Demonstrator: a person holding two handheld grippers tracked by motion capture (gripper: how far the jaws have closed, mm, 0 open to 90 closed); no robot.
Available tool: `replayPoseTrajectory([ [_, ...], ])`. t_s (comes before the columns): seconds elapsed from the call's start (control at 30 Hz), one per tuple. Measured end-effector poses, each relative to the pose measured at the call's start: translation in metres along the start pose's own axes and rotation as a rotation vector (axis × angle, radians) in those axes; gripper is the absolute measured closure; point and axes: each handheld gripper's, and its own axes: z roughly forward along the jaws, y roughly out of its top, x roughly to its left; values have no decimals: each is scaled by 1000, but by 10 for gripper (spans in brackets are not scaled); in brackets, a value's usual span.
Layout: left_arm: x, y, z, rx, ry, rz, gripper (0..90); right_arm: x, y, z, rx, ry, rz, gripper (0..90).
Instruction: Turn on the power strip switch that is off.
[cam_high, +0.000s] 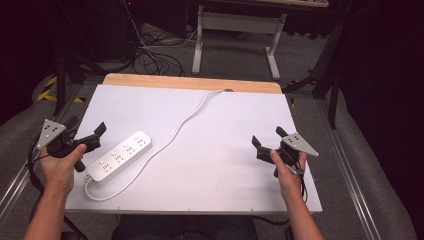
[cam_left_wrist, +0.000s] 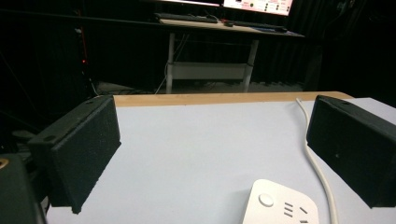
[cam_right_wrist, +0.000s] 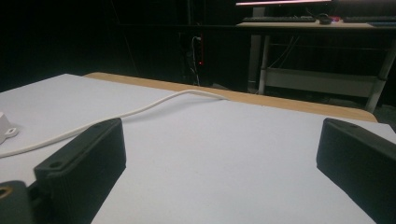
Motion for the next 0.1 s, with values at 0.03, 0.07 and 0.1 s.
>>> replayPoseTrajectory([
  [0.03,0,0,0,1,-1,2,33,0,0,0,0,0,1,21],
  [0.07,0,0,0,2,-1,3,34,0,0,0,1,-1,1,21],
  [0.1,0,0,0,2,-1,3,35,0,0,0,2,-1,2,21],
])
